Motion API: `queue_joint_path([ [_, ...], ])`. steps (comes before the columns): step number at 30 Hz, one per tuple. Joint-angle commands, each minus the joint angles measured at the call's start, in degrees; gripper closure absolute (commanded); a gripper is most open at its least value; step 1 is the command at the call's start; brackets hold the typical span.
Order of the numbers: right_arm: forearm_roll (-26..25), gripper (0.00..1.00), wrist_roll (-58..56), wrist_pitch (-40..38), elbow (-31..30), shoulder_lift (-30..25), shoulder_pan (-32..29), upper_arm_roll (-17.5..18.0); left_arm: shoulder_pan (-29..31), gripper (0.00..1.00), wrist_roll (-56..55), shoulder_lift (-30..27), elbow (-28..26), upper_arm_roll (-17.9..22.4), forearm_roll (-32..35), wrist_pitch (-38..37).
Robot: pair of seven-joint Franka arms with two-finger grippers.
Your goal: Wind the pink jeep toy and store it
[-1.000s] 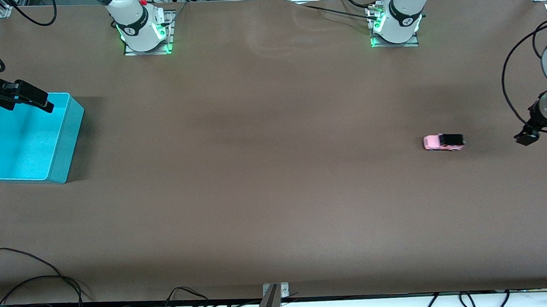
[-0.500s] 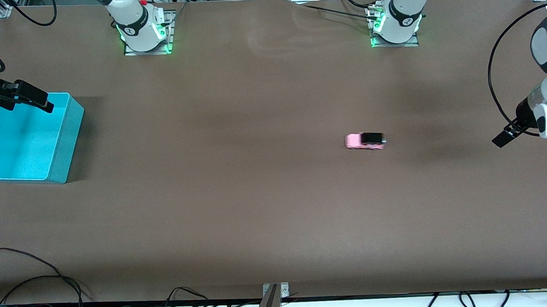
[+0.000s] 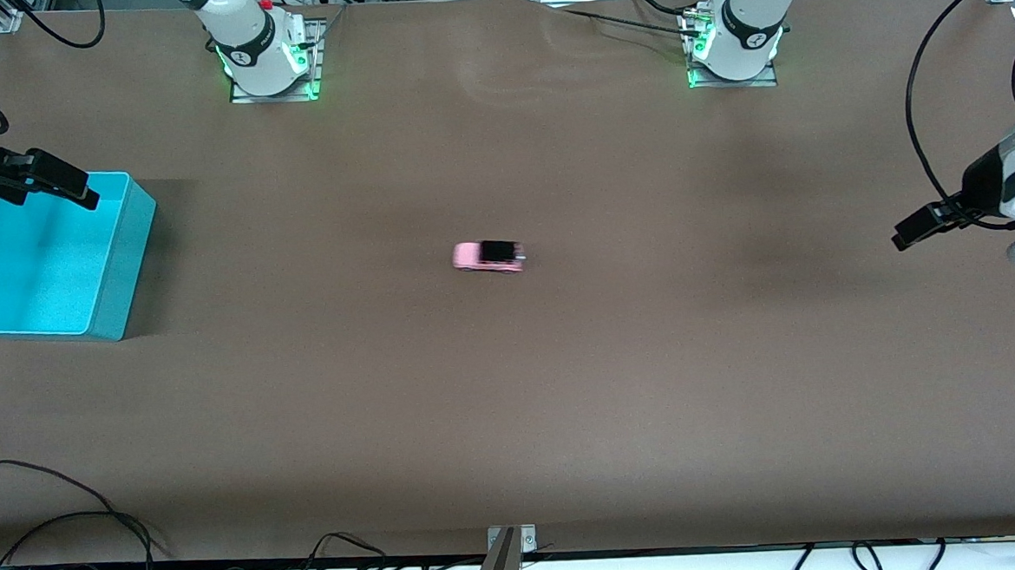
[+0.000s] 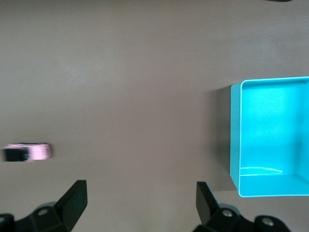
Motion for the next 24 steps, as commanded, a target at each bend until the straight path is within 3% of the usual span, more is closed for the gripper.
queue_joint_path([
  [1, 0.98, 0.00, -0.12, -0.11, 1.00, 0.35, -0.25, -0.28, -1.00, 0.00, 6.76, 0.28, 2.30, 0.92, -2.53, -3.54],
  [13, 0.89, 0.00, -0.12, -0.02, 0.91, 0.35, -0.42, -0.28, -1.00, 0.00, 16.26, 1.16, 7.92, 1.09, -2.27, -10.05],
  [18, 0.89, 0.00, -0.12, -0.11, 1.00, 0.35, -0.42, -0.28, -0.56, 0.00, 16.79, 2.57, 14.68, 1.44, -2.27, -16.02],
  [24, 0.89, 0.00, -0.12, -0.11, 0.91, 0.35, -0.25, -0.19, -1.09, 0.00, 16.09, 2.57, 15.31, 1.09, -2.53, -16.56],
])
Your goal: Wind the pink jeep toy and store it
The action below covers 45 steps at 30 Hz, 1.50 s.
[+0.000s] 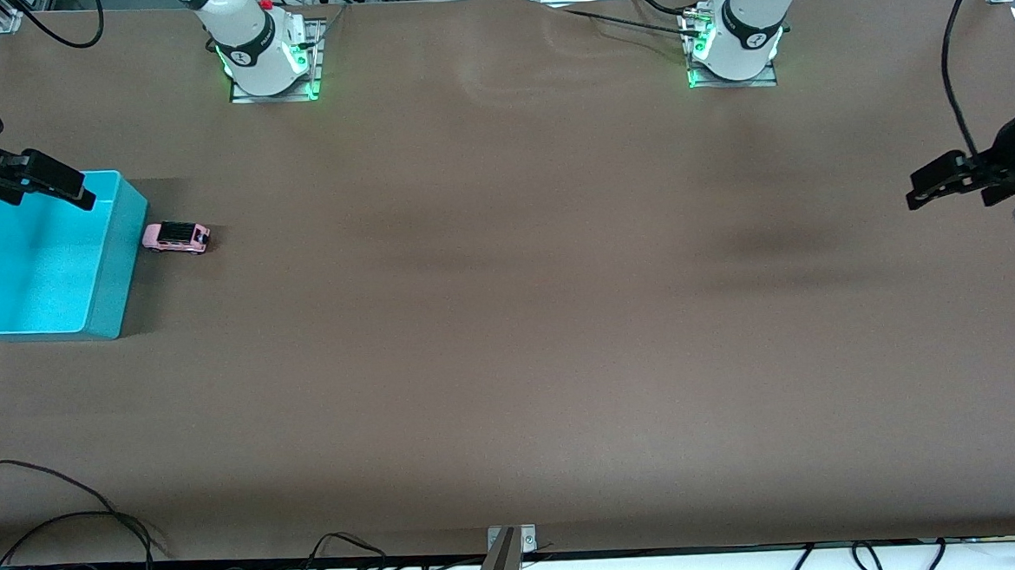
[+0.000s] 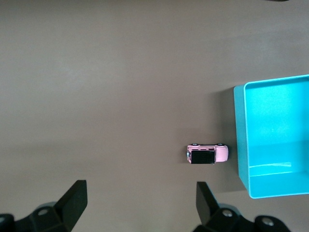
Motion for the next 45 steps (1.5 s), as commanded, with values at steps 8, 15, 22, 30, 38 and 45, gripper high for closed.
queue_joint_path([
  [8, 0.80, 0.00, -0.12, -0.05, 1.00, 0.96, 0.18, 0.31, -0.63, 0.00, 0.85, 2.33, 2.46, -1.28, -1.64, -1.92],
  [15, 0.80, 0.00, -0.21, -0.66, 0.91, 0.70, 0.18, 0.31, -0.72, 0.00, 1.11, 2.33, 1.14, -2.78, -0.94, 0.27],
  [22, 0.37, 0.00, -0.30, 0.13, 1.00, 1.49, 0.01, 0.22, -0.89, 0.00, 1.03, 2.50, 1.13, -3.74, -0.94, 1.06],
  [30, -0.25, 0.00, -0.30, -0.66, 0.91, 1.31, 0.10, 0.31, -0.81, 0.00, 2.70, 2.50, 1.75, -3.92, -1.03, 0.98],
  [38, -0.52, 0.00, 5.41, -2.24, 0.65, 3.94, -0.61, -0.21, -0.72, 0.00, 2.70, 2.41, 1.93, -3.92, -1.03, 1.15],
  [45, -2.71, 0.00, 12.43, -6.90, 0.12, 5.79, -0.61, -0.57, -0.89, 0.00, 2.70, 2.06, 3.07, -5.76, -0.86, 1.59],
])
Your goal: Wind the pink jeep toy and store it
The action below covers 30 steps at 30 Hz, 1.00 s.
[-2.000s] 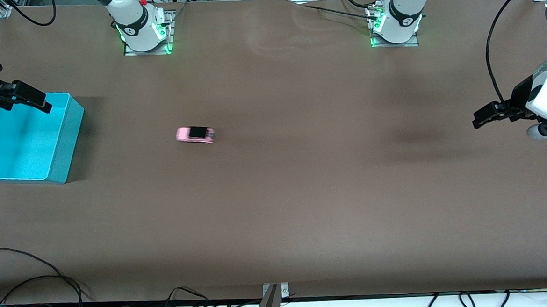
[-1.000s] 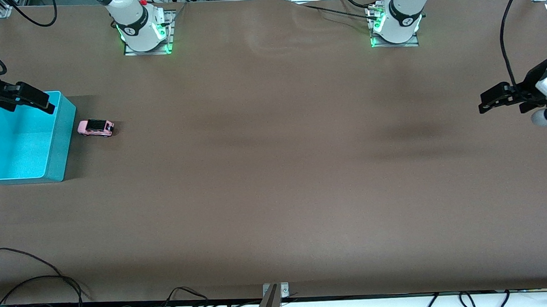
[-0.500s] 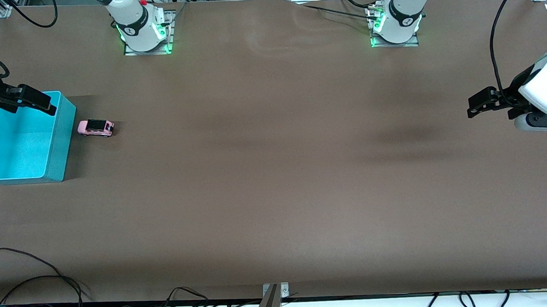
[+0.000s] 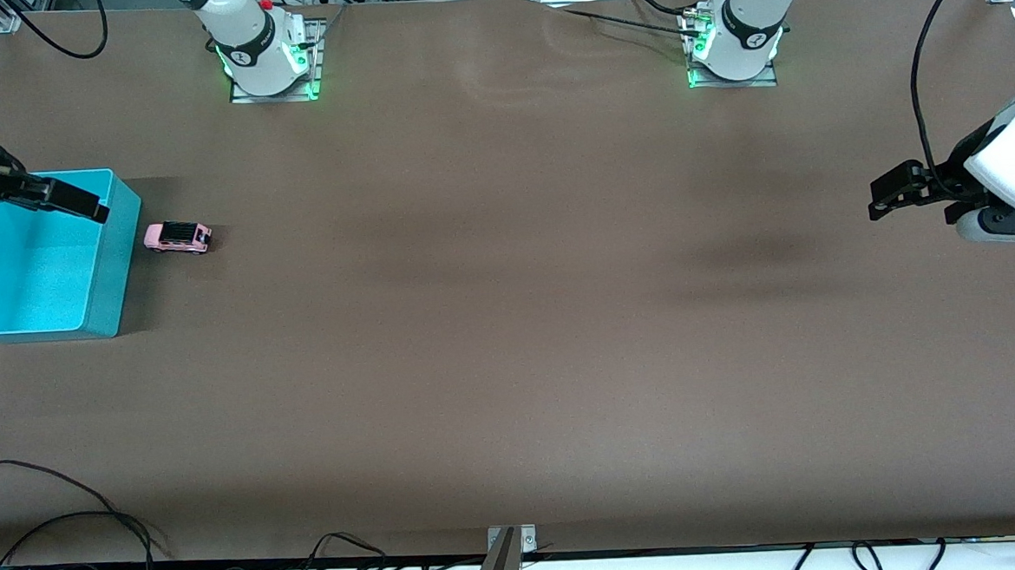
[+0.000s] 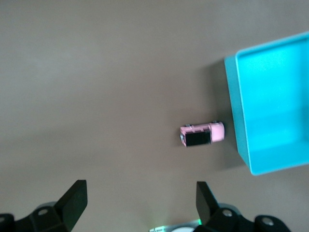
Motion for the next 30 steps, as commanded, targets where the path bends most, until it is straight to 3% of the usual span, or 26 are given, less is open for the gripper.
queue_joint_path([
  [1, -1.36, 0.00, 7.07, -4.32, 0.35, 2.12, -0.35, 0.02, -0.11, 0.00, 1.49, -0.54, 1.43, -2.70, -0.45, 0.01],
  [8, -2.24, 0.00, 12.61, -5.91, -1.14, 6.17, -0.53, -0.77, 0.51, 0.00, 1.49, -1.25, 1.60, -3.24, 0.26, 0.01],
  [14, -3.12, 0.00, 14.47, -9.78, -1.41, 6.35, -0.44, -4.02, 1.65, 0.00, 1.49, -1.07, 1.60, -2.97, 0.08, 0.01],
  [18, -3.03, 0.00, 15.25, -8.90, -1.58, 6.70, -0.53, -4.20, 1.65, 0.00, 1.49, -1.07, 1.60, -3.15, 0.17, 0.01],
  [24, -3.03, 0.00, 24.99, -5.92, -2.72, 7.93, -0.53, -4.38, 1.74, 0.00, 1.49, -0.89, 1.60, -2.97, 0.43, 0.01],
  [30, -3.03, 0.00, 33.97, 2.07, -8.25, 7.41, -0.70, -4.38, 1.74, 0.00, 1.49, -0.89, 1.60, -2.97, 0.43, 0.01],
])
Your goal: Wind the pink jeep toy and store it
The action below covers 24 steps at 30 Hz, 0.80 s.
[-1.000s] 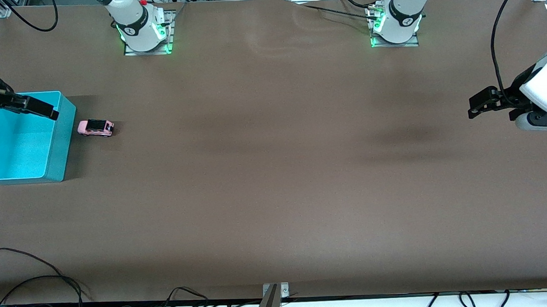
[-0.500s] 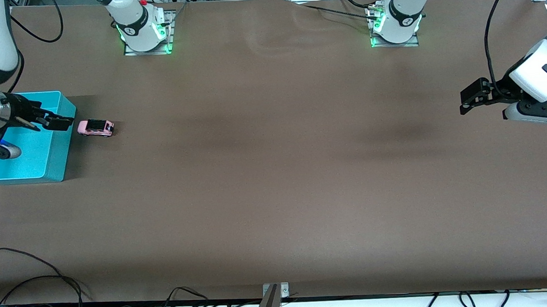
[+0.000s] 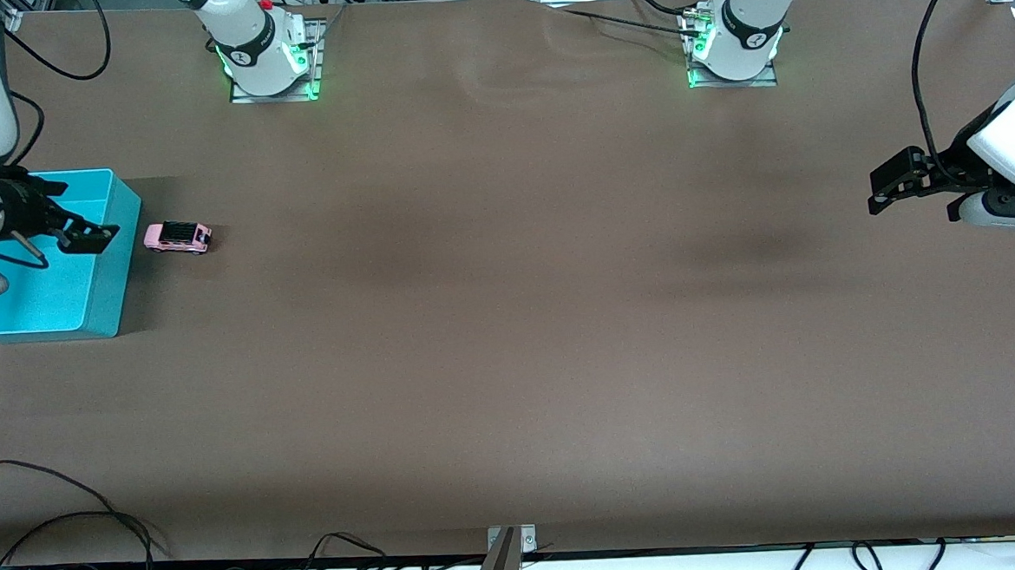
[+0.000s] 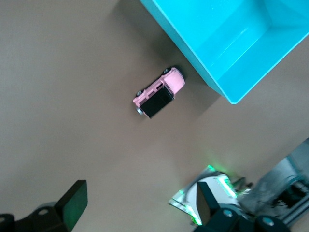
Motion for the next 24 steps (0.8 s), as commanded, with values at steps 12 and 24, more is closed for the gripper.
queue_joint_path([
  [12, -0.44, 0.00, 22.20, 24.81, -20.45, -4.41, -0.13, 0.07, 0.20, 0.00, 1.09, -0.12, 0.32, -0.16, 0.34, -0.01],
  [24, -0.44, 0.00, 30.99, 42.84, -34.78, -5.74, -1.36, -3.18, 0.29, 0.00, 1.09, -0.12, 0.32, -0.16, 0.34, -0.01],
])
